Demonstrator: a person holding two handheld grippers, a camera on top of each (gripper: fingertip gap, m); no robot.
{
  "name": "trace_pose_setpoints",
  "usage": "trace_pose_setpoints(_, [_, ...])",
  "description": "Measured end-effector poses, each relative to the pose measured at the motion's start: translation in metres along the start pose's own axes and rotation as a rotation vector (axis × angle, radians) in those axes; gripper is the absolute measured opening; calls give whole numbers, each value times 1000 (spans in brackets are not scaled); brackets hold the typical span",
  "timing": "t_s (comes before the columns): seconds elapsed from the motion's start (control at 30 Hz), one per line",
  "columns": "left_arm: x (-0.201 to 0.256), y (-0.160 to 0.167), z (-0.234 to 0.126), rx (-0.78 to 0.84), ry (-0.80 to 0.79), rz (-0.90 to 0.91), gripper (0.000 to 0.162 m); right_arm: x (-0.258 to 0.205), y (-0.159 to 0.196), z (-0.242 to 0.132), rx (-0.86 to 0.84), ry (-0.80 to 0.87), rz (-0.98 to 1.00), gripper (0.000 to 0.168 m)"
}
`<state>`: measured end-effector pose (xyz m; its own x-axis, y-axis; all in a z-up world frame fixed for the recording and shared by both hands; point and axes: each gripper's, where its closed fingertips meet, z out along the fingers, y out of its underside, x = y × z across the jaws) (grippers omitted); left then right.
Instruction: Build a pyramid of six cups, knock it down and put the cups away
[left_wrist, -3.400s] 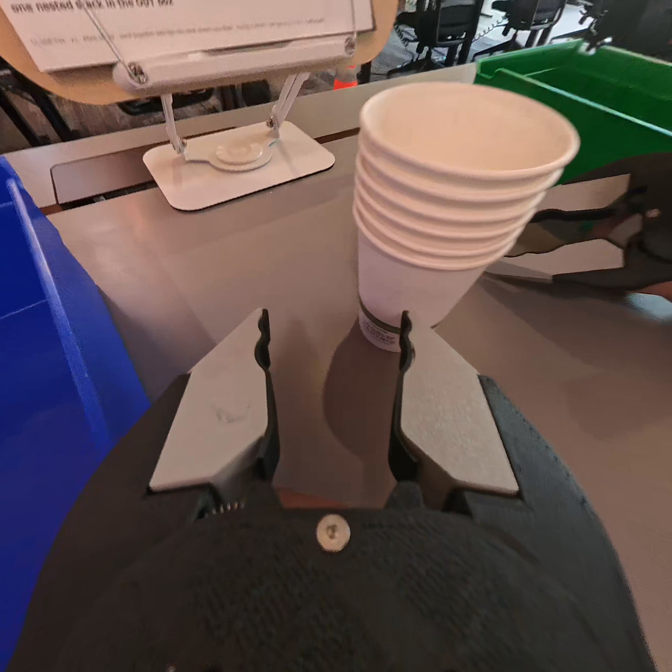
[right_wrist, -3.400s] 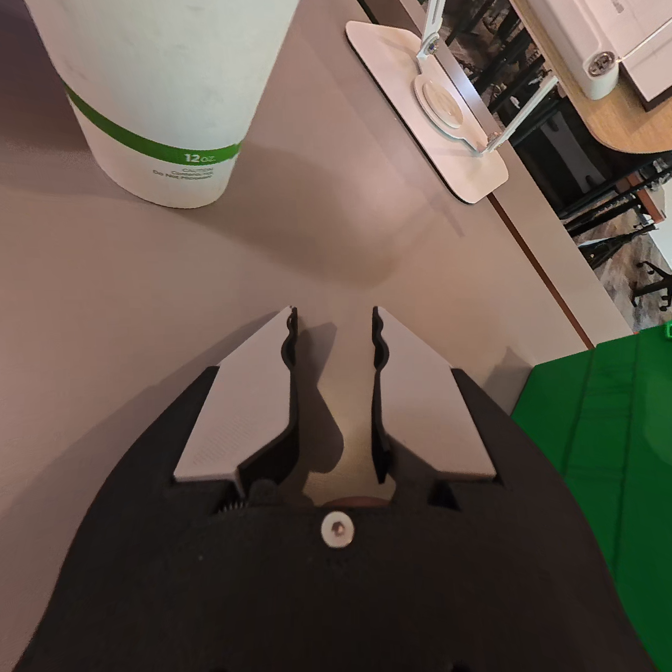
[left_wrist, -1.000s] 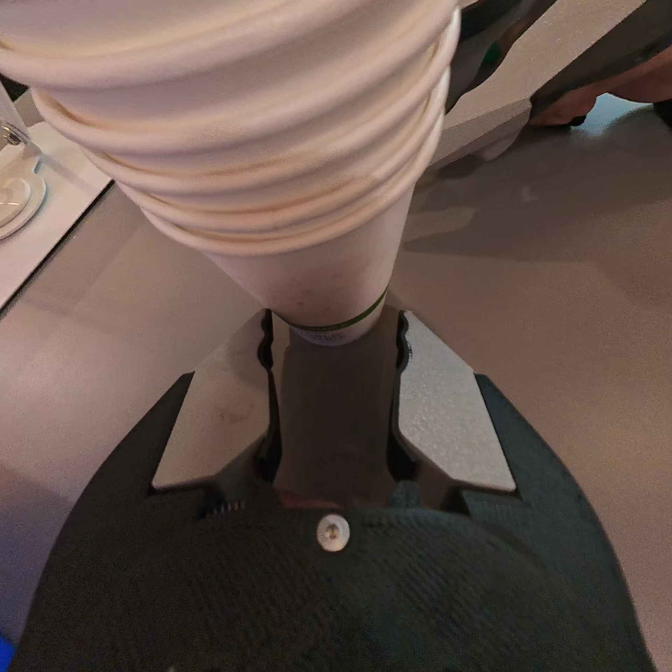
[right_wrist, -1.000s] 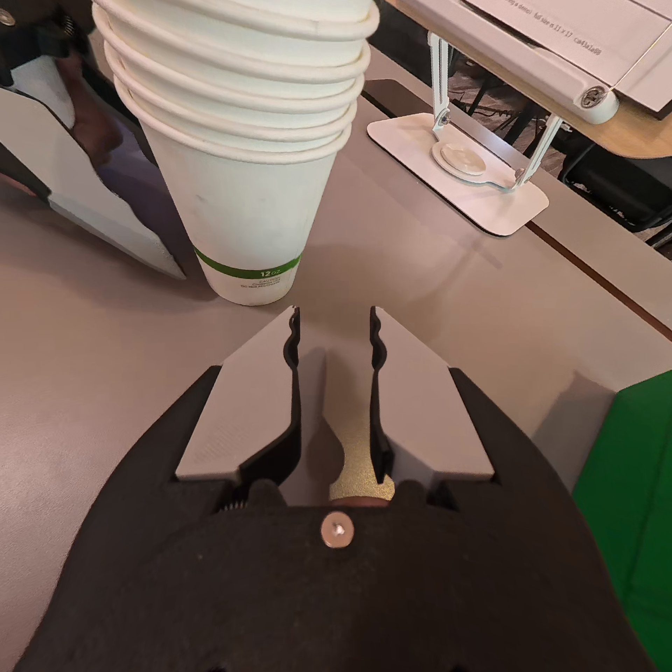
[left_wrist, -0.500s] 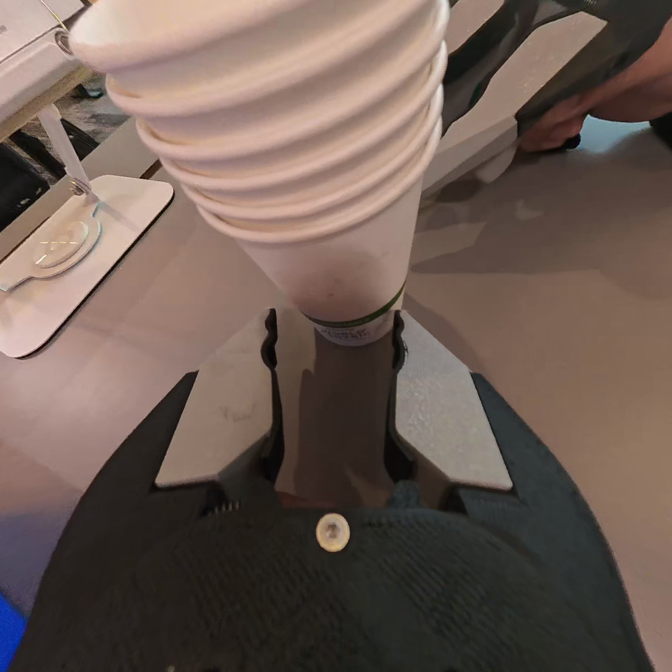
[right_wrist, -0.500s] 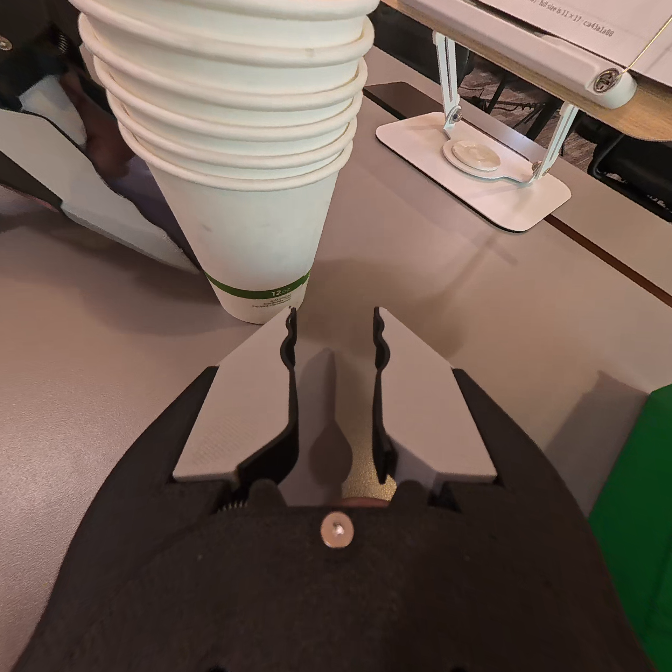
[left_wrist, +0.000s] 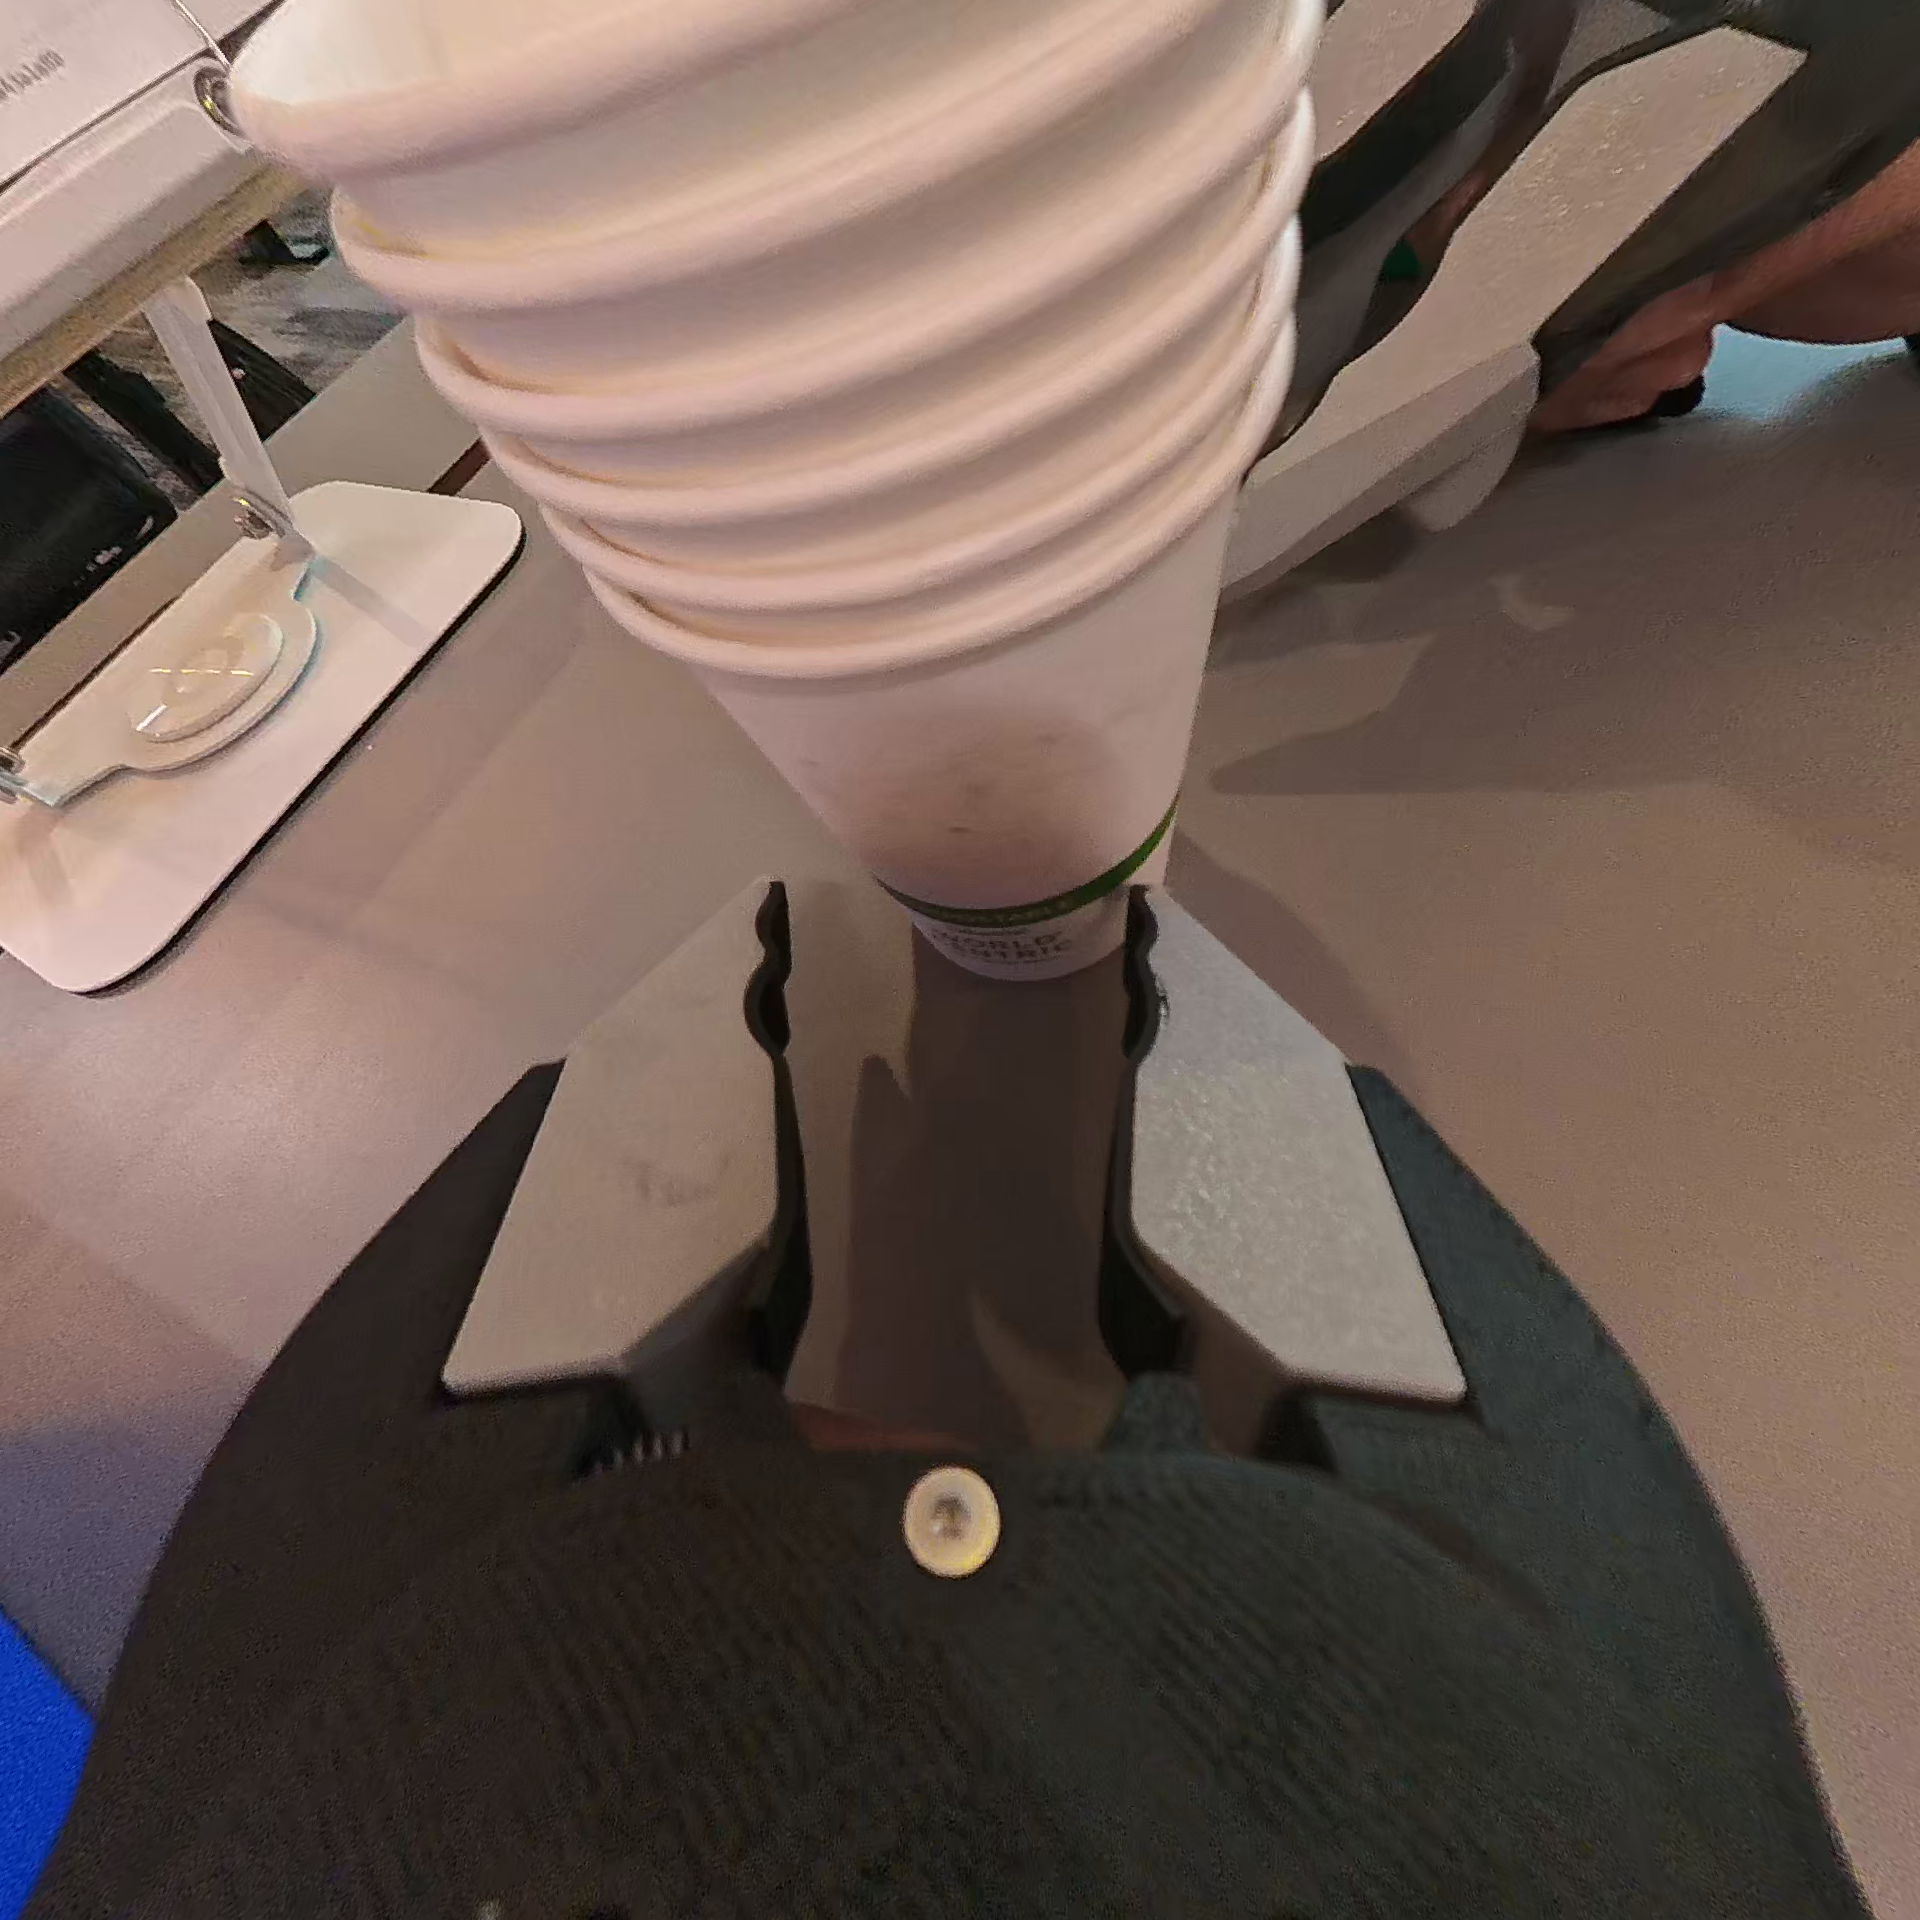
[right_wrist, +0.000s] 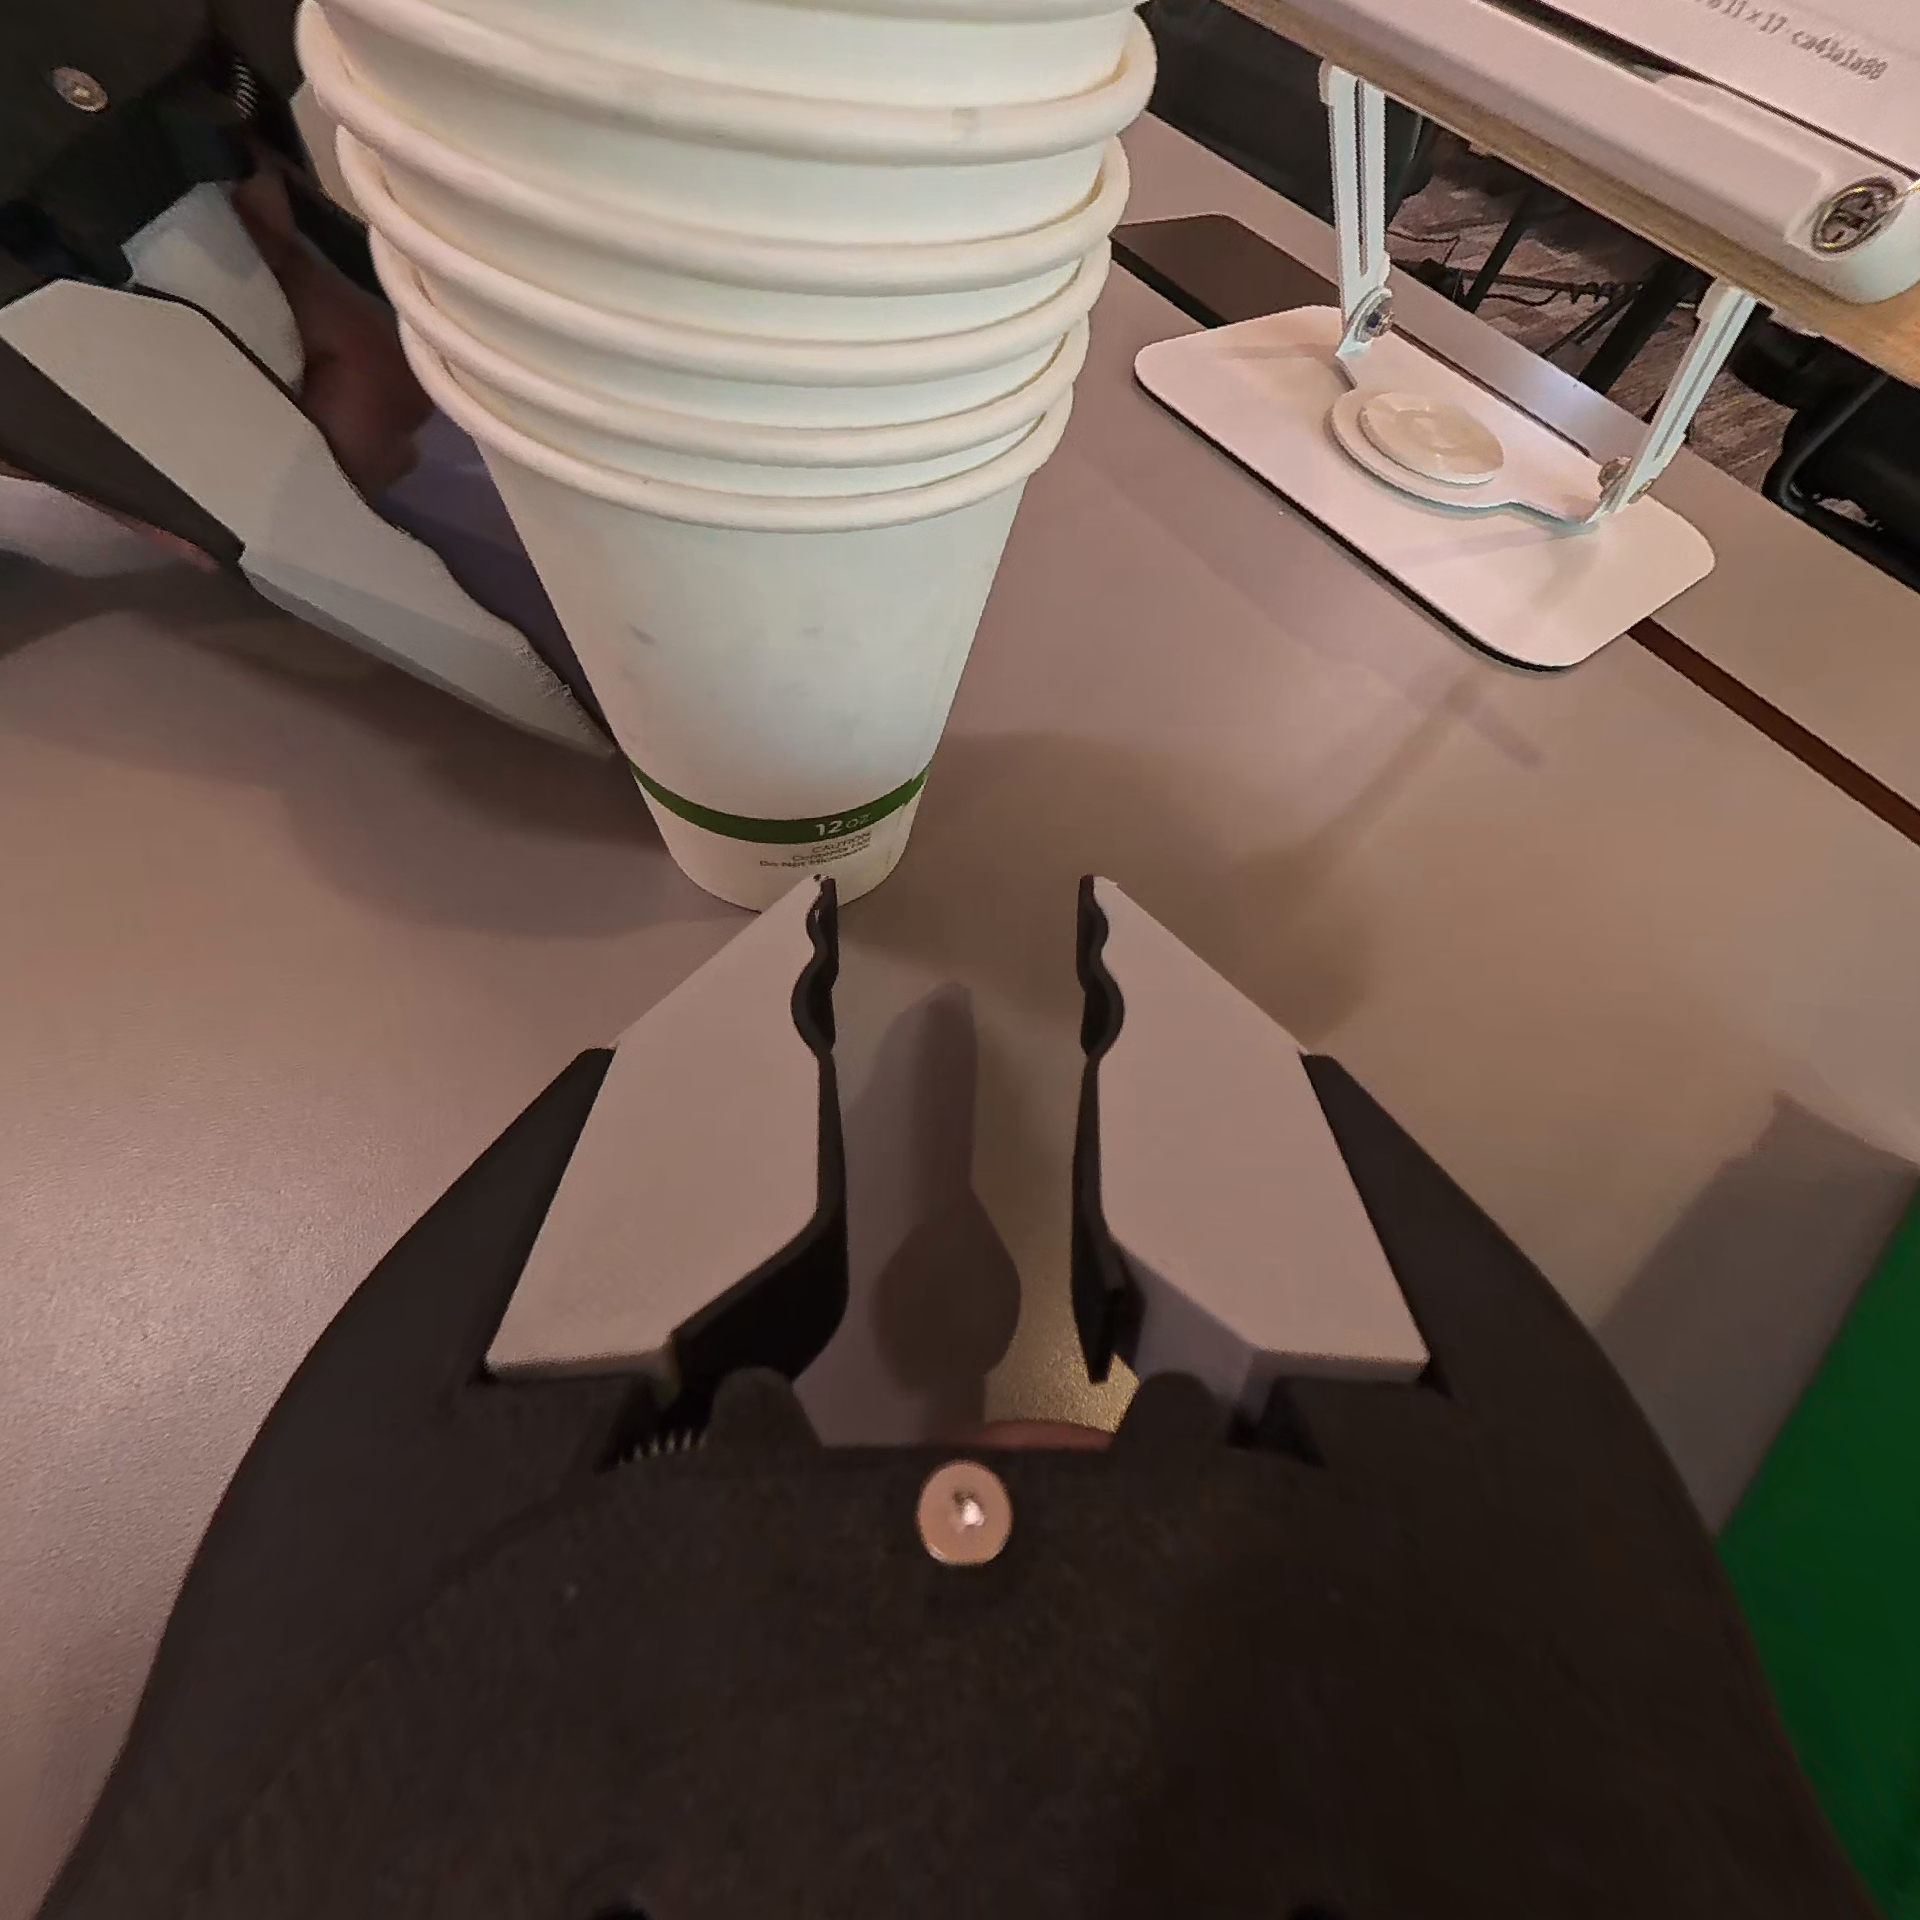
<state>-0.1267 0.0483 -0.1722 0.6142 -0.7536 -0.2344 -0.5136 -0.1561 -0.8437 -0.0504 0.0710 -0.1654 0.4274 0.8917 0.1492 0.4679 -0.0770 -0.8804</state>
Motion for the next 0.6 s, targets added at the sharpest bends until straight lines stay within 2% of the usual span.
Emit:
trace_pose_setpoints(0.27, [5, 7, 7, -61, 31, 10, 68, -1, -7, 3, 40, -50, 24, 44])
trace_pose_setpoints(0.4, [7, -5, 10, -7, 63, -33, 68, -7, -10, 11, 35, -84, -30, 45])
trace_pose_setpoints(0.47, [7, -7, 14, -9, 76, -61, 77, -11, -12, 14, 39, -106, -60, 46])
trace_pose_setpoints(0.6, [11, -5, 18, -36, 68, -20, 82, -21, -13, 14, 43, -138, -116, 46])
